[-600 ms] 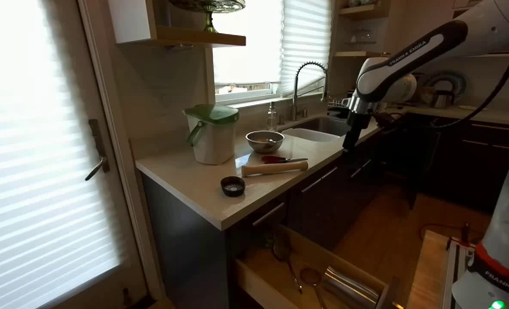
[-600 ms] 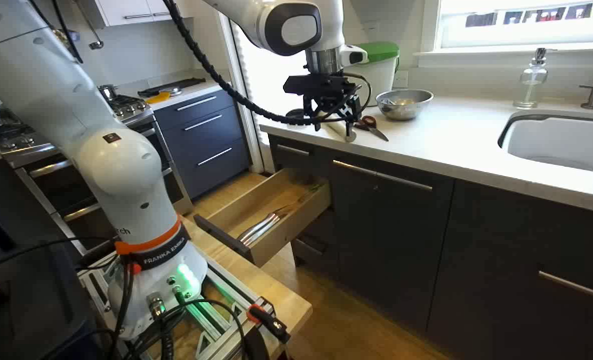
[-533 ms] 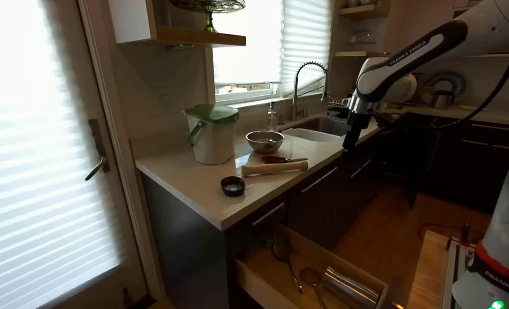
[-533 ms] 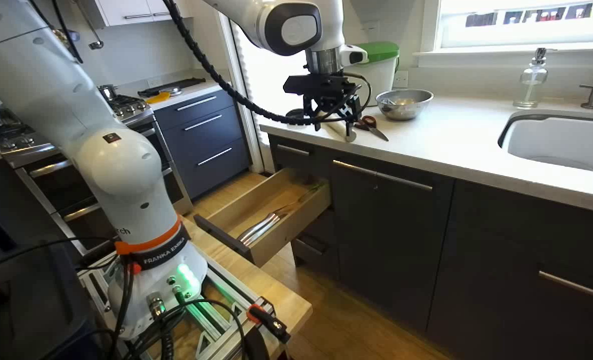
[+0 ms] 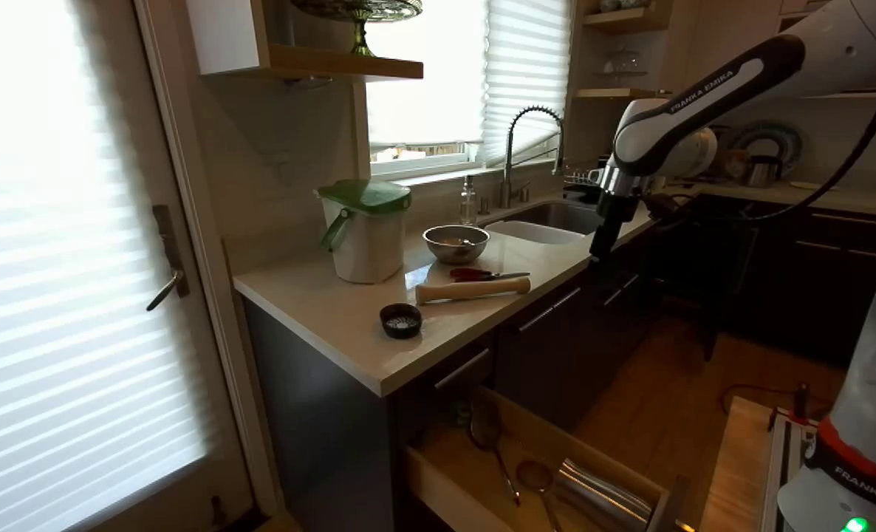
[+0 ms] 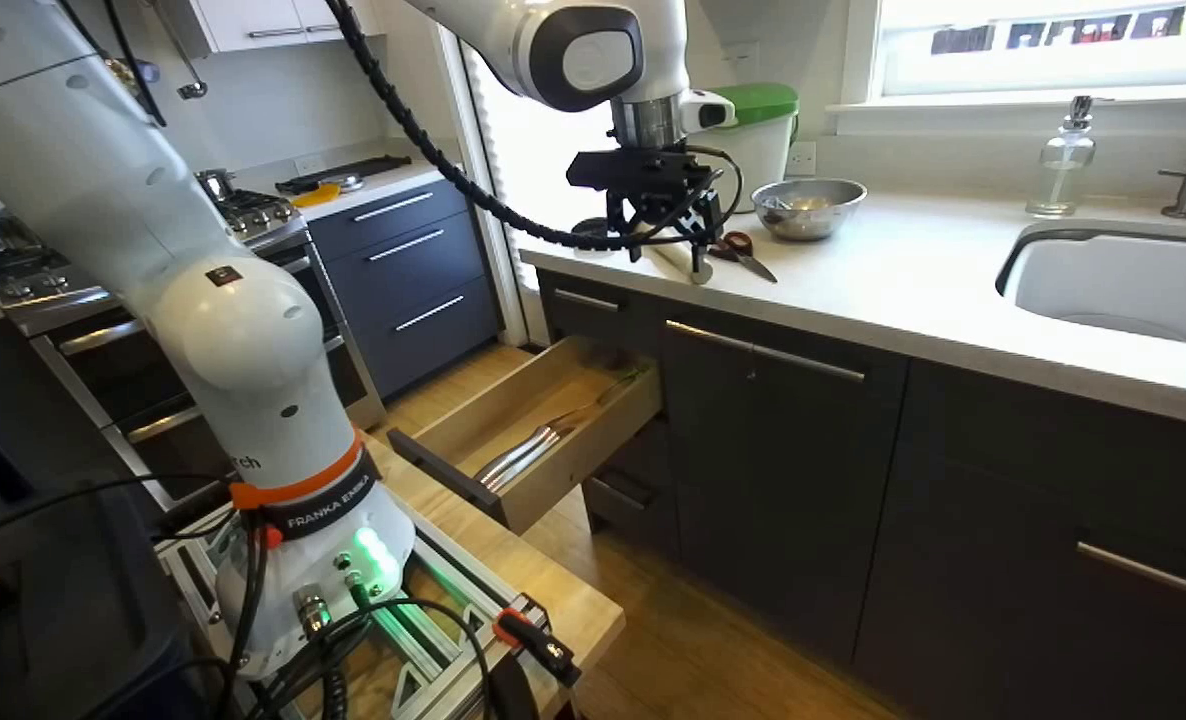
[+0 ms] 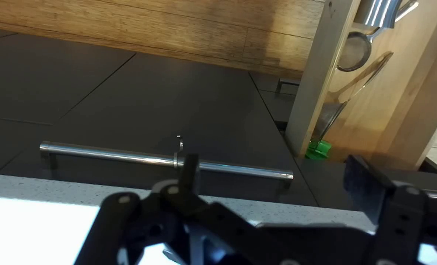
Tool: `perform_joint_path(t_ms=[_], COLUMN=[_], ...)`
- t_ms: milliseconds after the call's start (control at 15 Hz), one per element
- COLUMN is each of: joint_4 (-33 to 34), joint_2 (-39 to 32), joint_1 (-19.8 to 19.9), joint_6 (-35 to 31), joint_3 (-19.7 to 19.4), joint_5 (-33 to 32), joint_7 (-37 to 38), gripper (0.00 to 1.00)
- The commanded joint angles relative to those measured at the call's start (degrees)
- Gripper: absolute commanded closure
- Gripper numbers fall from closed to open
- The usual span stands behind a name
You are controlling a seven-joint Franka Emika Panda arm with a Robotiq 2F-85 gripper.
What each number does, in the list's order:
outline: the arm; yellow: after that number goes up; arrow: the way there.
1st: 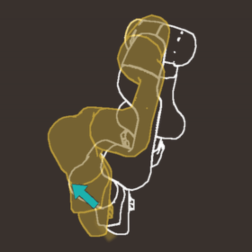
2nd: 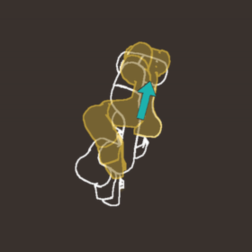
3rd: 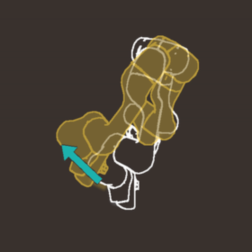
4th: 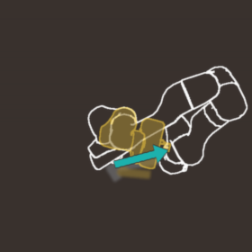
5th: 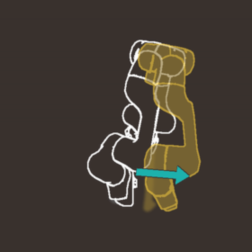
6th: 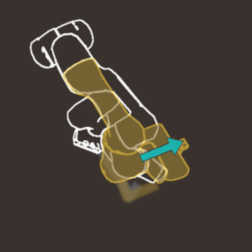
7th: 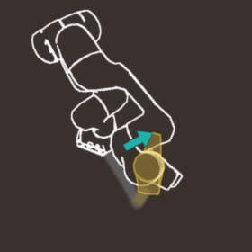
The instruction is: Move the silver spatula to the left
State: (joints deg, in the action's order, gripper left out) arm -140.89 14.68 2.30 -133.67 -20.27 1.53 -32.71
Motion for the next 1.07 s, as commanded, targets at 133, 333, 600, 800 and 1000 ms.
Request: perform_joint_path(t_ms=[133, 333, 600, 800, 1000], joint_4=[-2.81, -6.39, -10.82, -13.27, -14.83], joint_2=[0.77, 1.72, 1.70, 0.92, 0.31], joint_1=[0.86, -0.08, -1.08, -2.88, -4.70], joint_6=[-0.25, -0.16, -0.48, -1.13, -5.08], joint_3=[4.62, 7.93, 11.69, 14.48, 18.38], joint_5=[-0.34, 0.03, 1.46, 4.72, 7.09], joint_7=[0.65, 1.94, 8.26, 15.05, 24.02], gripper=[0.00, 0.00, 0.00, 0.00, 0.00])
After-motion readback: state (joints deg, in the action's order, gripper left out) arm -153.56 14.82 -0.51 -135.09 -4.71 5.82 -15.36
